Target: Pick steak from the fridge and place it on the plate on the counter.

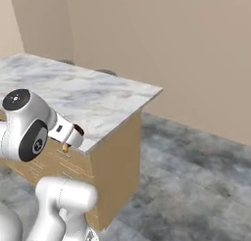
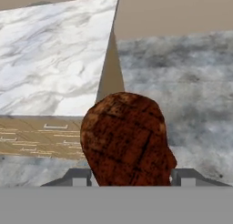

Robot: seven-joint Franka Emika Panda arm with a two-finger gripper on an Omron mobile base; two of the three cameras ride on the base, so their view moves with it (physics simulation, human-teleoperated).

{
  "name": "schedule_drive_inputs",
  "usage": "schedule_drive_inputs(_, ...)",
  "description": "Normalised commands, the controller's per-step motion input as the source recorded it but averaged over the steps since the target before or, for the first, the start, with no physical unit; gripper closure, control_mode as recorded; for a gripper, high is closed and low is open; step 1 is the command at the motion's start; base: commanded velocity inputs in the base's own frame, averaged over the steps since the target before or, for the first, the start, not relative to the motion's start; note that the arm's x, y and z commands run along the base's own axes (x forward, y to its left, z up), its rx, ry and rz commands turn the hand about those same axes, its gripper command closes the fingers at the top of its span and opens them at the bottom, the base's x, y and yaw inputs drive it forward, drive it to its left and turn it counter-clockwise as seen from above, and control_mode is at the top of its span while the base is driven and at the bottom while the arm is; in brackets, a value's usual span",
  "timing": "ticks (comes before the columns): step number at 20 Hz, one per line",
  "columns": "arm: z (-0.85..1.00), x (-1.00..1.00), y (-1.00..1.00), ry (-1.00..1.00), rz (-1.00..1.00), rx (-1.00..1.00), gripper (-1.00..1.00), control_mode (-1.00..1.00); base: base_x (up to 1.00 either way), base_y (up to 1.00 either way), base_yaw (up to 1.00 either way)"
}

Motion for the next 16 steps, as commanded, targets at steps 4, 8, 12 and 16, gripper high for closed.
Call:
schedule_drive_inputs(4,0.0,0.0,0.0,0.0,0.0,0.0,1.0,1.0,0.36,0.52,0.63)
schedule_drive_inputs(8,0.0,0.0,0.0,0.0,0.0,0.0,1.0,1.0,0.35,0.06,0.66)
schedule_drive_inputs(12,0.0,0.0,0.0,0.0,0.0,0.0,1.0,1.0,0.31,0.0,0.55)
schedule_drive_inputs(16,0.0,0.0,0.0,0.0,0.0,0.0,1.0,1.0,0.25,0.03,0.44)
